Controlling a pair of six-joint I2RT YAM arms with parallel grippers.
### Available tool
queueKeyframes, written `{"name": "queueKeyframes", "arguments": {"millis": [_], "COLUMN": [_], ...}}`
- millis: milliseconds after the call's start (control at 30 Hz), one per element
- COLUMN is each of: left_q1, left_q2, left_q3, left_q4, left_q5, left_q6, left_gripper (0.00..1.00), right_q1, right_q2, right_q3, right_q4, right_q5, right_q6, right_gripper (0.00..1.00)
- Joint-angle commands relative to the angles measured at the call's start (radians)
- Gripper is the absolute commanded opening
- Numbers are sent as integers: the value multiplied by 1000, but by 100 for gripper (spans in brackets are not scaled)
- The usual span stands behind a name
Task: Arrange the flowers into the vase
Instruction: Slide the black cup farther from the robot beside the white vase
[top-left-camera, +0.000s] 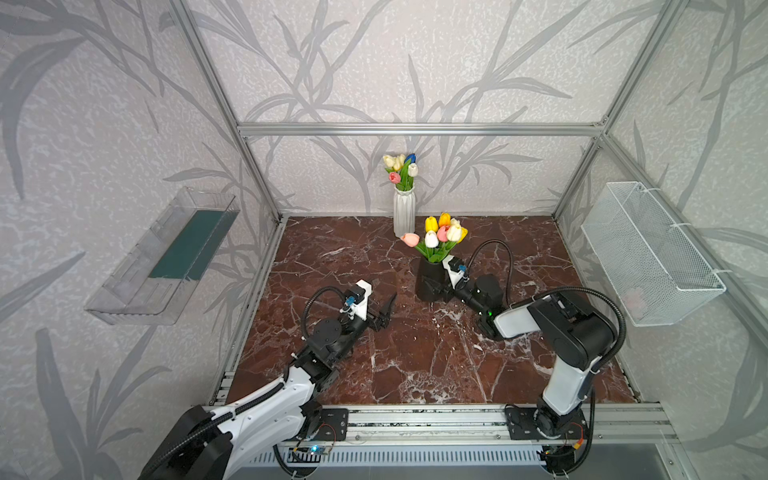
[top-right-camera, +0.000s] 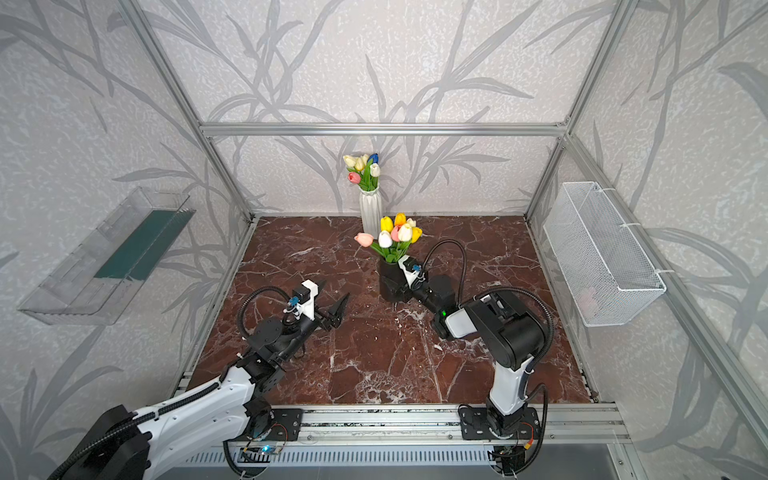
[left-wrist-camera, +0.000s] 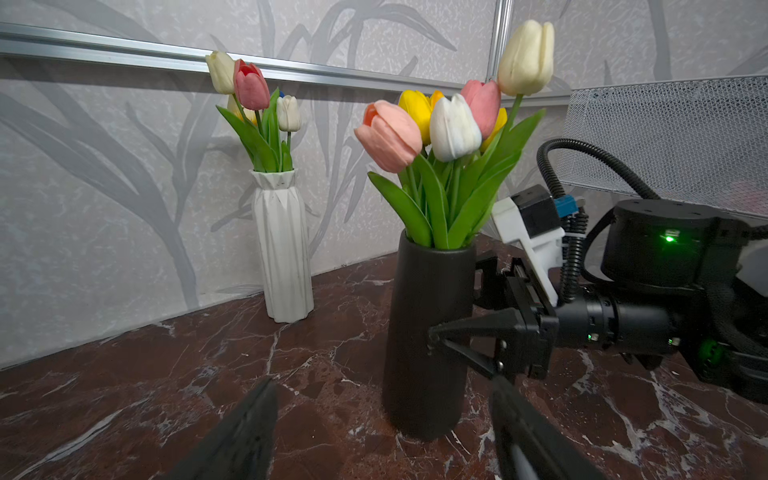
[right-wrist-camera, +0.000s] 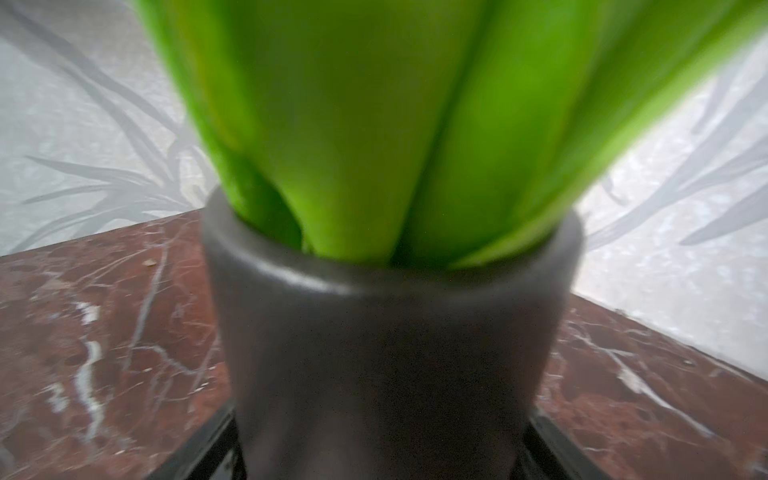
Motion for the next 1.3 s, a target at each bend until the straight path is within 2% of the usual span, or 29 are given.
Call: {"name": "queueKeyframes", "arguments": {"millis": [0,233,533,633,767,867,933,1067,1133,1267], "left_q1": [6,7,15,17,20,21,23,27,29,46], "left_q2": [-8,33,121,140,154,169,180,185,192,201], "left_q3": [-8,-3,18,25,29,33,36,46,48,42], "left_q4": [21,38,85,91,101,113,129,126,134,151], "left_q5": [-10,-20,-20,-15,-17,-27,-25,-24,-29,-68], "left_q6": [26,64,92,95,93,95,93,86,87,81], "left_gripper": [80,80,80,80,80,80,80,80,81,87], "right_q1": [-72,-191,-207,-209,-215,-219,-221,-227,-231,-241], "right_q2": [56,289,559,619,662,675,662,610,579,515], "right_q3": [120,486,944,1031,1099,1120,1099,1042,1006,898], "right_q4": [80,7,-179,-202,-236,-243,-225,-206,-200,-143], "right_q5": [-34,-99,-80,-80,-88,-117,-123,-137,-137,-130], "right_q6": [-50,12,-21,-23,-14,6,13,23,19,21], "right_gripper": [54,54,55,56,61,80,87,92,99,99]}}
